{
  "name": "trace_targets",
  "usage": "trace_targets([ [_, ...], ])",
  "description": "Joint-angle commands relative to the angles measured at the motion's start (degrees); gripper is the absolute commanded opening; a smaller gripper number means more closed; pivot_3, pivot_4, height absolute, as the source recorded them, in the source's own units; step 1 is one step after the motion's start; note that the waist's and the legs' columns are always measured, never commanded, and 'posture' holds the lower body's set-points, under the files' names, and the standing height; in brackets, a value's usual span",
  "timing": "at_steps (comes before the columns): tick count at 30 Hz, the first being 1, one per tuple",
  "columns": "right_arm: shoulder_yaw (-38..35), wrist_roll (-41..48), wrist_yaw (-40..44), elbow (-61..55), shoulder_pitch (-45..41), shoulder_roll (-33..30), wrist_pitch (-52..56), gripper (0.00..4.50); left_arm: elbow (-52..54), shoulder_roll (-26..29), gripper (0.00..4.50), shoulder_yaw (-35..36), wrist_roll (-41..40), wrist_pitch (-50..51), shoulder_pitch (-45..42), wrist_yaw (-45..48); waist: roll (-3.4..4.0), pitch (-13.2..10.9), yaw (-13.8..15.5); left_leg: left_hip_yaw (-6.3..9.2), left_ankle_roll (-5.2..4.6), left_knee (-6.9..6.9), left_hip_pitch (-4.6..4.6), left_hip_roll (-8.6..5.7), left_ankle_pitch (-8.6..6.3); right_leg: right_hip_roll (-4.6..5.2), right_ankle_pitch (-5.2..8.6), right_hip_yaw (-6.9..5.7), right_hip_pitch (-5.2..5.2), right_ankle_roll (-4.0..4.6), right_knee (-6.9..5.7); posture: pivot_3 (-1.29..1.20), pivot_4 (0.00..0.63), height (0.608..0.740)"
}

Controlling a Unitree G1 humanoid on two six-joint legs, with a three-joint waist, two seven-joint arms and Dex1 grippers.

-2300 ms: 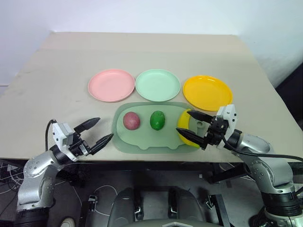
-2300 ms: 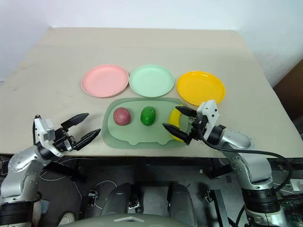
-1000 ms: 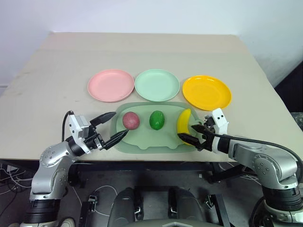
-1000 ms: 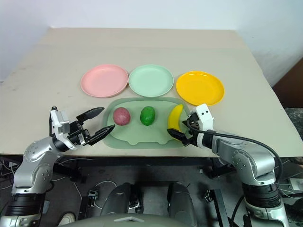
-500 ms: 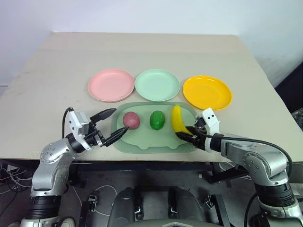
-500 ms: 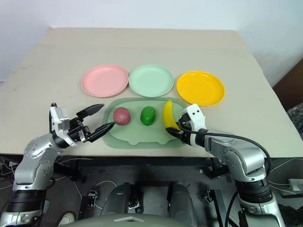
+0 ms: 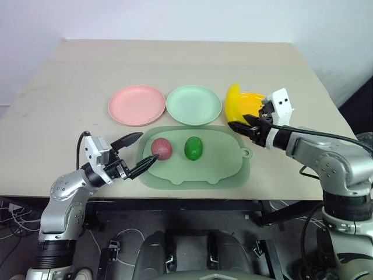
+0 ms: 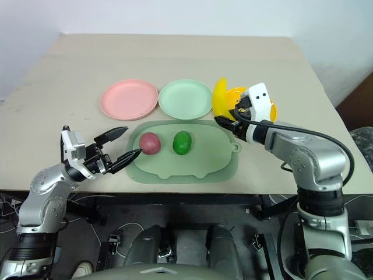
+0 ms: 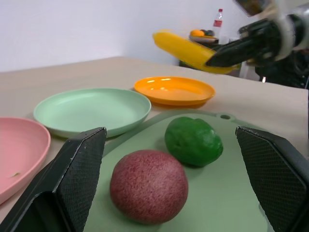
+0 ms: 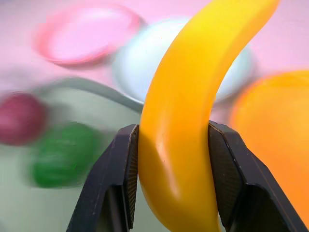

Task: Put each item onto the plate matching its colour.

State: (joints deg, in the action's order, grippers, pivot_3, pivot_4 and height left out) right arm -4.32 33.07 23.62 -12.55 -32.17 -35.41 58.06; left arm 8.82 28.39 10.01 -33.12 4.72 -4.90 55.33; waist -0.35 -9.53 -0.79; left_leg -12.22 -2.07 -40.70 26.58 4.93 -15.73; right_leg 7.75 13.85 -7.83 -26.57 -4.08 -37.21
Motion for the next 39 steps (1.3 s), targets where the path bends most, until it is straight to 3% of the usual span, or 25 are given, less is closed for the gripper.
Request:
trace_targets([
  [1,2.61,-5.08,3.07,11.18,-6.59,-0.50,-5.39,1.68,2.14,0.31,4.50,0.65,-0.18,-0.26,0.55,-0.43,0.03,-0.02,-0.26,-0.04,0.00,0.00,0.00,0.00,0.00,0.00,-0.01,0.03,0.08,-0.01,-0.01,0.00,0.150,0.695],
  [4,5.15,-11.13,2.72,22.50,-11.73,0.34,-11.67,1.68,2.96,0.21,4.50,0.70,-0.14,-0.39,1.21,-1.03,0.08,-0.05,-0.73,-0.10,0.03,-0.04,0.01,0.00,0.05,-0.03,-0.08,0.09,0.08,-0.13,-0.17,0.00,0.150,0.695],
  [10,7.21,-17.02,4.41,38.13,-19.42,1.17,-13.71,1.68,4.41,0.18,4.50,0.89,-0.18,-0.65,2.45,-2.01,0.09,-0.06,-1.22,-0.13,-0.06,-0.03,0.10,0.00,0.12,-0.05,-0.10,0.08,0.00,-0.20,-0.19,0.00,0.150,0.695],
  [17,6.71,-18.71,7.07,46.70,-23.63,4.30,-15.82,1.68,5.06,0.81,4.50,1.68,-0.24,-0.71,3.41,-2.46,0.15,-0.09,-1.89,-0.16,-0.03,-0.04,0.11,0.00,0.14,-0.06,-0.10,0.09,-0.05,-0.22,-0.29,0.00,0.150,0.695],
  [20,7.24,-19.88,8.15,48.11,-24.00,4.96,-16.15,2.67,5.27,0.99,4.50,1.83,-0.32,-0.58,3.41,-2.73,0.18,-0.10,-1.85,-0.20,-0.03,-0.04,0.12,0.00,0.15,-0.06,-0.11,0.11,-0.10,-0.23,-0.32,0.00,0.150,0.695],
  [25,5.70,-20.54,8.00,43.57,-21.73,4.30,-15.95,4.43,5.21,1.39,4.50,2.18,-0.43,-0.63,3.59,-2.82,0.19,-0.11,-1.72,-0.19,0.07,-0.06,0.14,0.01,0.09,-0.03,-0.11,0.12,-0.11,-0.23,-0.32,0.00,0.150,0.695],
  [32,-0.65,-16.83,5.62,25.72,-15.96,3.97,-8.67,4.48,4.72,1.58,4.50,2.32,-0.44,-0.56,3.46,-2.68,0.19,-0.11,-1.73,-0.17,0.10,-0.05,0.17,0.03,0.07,-0.02,-0.11,0.13,-0.16,-0.23,-0.33,0.00,0.150,0.695],
  [39,-6.08,-7.74,-0.22,5.04,-9.91,13.87,2.73,4.48,3.26,1.25,4.50,1.88,-0.14,-0.71,2.23,-2.32,0.20,-0.10,-1.80,-0.16,0.14,-0.07,0.15,0.07,0.09,-0.05,-0.11,0.14,-0.17,-0.22,-0.38,0.00,0.150,0.695],
])
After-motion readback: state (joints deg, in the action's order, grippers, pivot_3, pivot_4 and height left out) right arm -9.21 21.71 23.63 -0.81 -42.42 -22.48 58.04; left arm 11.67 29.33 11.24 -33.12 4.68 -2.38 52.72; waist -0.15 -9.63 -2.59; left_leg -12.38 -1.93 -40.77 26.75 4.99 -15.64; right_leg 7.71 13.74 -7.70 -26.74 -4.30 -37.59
